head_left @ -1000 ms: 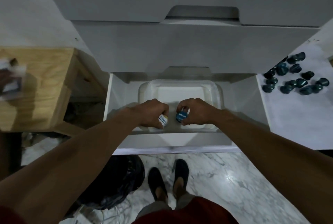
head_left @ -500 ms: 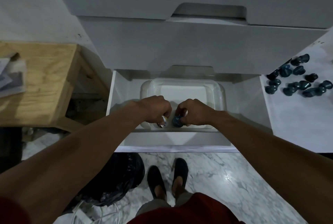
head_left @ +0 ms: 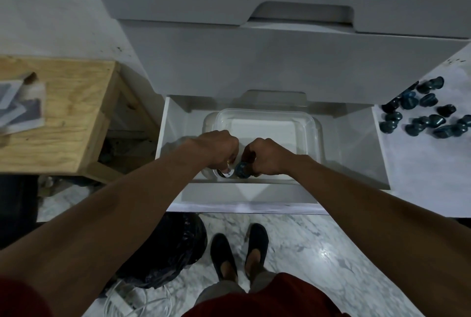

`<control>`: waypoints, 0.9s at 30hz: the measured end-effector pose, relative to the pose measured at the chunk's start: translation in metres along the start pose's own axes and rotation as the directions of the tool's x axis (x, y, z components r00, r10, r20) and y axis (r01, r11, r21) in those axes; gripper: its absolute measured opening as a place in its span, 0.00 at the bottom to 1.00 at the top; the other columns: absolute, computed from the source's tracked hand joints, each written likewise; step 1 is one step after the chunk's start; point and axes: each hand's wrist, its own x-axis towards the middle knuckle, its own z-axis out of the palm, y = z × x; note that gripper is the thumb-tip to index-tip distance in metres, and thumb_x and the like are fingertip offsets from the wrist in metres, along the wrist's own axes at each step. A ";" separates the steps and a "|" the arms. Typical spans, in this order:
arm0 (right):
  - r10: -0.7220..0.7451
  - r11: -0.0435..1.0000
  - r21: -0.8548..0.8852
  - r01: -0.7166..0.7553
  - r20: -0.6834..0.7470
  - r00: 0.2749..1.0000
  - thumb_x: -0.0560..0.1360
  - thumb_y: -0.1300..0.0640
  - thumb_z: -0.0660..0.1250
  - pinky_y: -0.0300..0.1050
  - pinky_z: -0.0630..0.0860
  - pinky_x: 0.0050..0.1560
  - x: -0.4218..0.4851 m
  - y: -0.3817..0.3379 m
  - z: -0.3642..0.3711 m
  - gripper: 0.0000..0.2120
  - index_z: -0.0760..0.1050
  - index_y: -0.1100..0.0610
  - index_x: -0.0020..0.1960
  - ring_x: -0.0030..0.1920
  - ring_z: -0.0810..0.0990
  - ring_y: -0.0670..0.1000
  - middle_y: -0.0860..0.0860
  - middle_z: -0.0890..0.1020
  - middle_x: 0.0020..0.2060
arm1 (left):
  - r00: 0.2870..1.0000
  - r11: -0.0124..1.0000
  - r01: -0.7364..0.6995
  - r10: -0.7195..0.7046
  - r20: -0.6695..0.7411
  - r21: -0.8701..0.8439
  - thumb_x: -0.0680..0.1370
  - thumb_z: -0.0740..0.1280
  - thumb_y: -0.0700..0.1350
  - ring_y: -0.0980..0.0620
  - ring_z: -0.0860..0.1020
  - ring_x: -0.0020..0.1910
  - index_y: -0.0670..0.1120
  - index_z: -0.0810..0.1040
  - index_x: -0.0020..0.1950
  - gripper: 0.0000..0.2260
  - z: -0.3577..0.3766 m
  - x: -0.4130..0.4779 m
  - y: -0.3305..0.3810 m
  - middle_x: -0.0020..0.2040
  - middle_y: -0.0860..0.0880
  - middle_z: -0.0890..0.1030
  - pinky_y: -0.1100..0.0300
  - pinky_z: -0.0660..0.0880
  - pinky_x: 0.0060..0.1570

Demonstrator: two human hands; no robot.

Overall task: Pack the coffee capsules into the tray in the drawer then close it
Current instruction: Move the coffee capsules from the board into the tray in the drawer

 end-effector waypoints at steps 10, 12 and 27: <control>0.004 1.000 -0.030 -0.004 -0.010 1.000 0.68 0.65 0.70 0.45 0.79 0.45 -0.001 -0.003 0.002 0.12 0.82 0.59 0.51 0.40 0.82 0.52 0.55 0.85 0.41 | 1.000 0.999 0.025 -0.025 -0.013 0.022 0.71 0.74 0.48 0.47 0.79 0.45 0.47 0.80 0.55 0.14 0.004 -0.002 0.000 0.50 0.46 0.81 0.55 0.77 0.46; 0.003 1.000 -0.028 -0.004 -0.021 1.000 0.69 0.64 0.70 0.44 0.80 0.46 0.000 -0.002 0.001 0.14 0.80 0.59 0.55 0.37 0.81 0.50 0.54 0.84 0.40 | 0.999 1.000 0.027 -0.027 -0.026 0.000 0.71 0.74 0.48 0.46 0.79 0.48 0.47 0.79 0.58 0.17 0.005 -0.002 -0.002 0.53 0.46 0.80 0.54 0.77 0.48; 0.185 0.938 -0.101 -0.331 -0.662 0.726 0.77 0.50 0.62 0.50 0.74 0.59 -0.122 0.062 -0.061 0.18 0.74 0.58 0.62 0.59 0.77 0.59 0.57 0.77 0.61 | 0.817 0.985 -0.165 0.162 -0.554 0.044 0.79 0.60 0.51 0.41 0.73 0.60 0.43 0.71 0.64 0.17 -0.043 0.007 0.115 0.62 0.42 0.75 0.49 0.72 0.57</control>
